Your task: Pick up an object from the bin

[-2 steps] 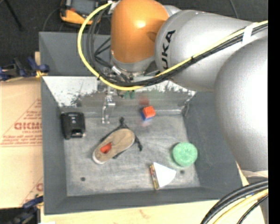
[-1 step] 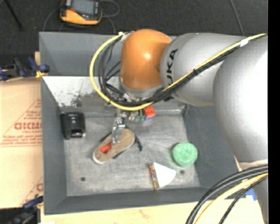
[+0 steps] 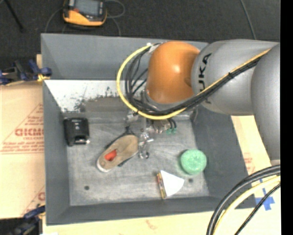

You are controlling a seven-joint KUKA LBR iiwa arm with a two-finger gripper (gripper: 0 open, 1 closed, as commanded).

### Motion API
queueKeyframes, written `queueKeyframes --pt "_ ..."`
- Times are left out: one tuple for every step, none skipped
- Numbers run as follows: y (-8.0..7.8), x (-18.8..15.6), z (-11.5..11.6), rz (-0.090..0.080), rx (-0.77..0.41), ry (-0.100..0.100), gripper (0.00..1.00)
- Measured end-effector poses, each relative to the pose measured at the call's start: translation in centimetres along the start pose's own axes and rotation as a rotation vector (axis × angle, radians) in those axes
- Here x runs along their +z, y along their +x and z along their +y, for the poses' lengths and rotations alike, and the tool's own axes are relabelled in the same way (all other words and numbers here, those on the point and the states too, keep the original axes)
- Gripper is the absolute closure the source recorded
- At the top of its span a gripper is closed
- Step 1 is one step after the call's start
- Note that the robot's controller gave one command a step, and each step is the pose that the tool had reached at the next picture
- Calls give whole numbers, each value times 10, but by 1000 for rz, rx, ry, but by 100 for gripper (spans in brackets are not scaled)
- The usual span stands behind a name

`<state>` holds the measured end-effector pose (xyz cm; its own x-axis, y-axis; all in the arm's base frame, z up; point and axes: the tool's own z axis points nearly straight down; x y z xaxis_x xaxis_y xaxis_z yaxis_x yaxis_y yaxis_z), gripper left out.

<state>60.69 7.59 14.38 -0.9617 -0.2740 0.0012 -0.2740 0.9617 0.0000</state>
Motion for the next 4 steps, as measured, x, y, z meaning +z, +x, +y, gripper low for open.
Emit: queueKeyframes --pt "4 1 1 -4 50 1 0" --pt "-14 43 21 -5 -158 2 0" --pt "-26 69 18 6 -194 -4 100" --pt "-26 69 18 6 -194 -4 100"
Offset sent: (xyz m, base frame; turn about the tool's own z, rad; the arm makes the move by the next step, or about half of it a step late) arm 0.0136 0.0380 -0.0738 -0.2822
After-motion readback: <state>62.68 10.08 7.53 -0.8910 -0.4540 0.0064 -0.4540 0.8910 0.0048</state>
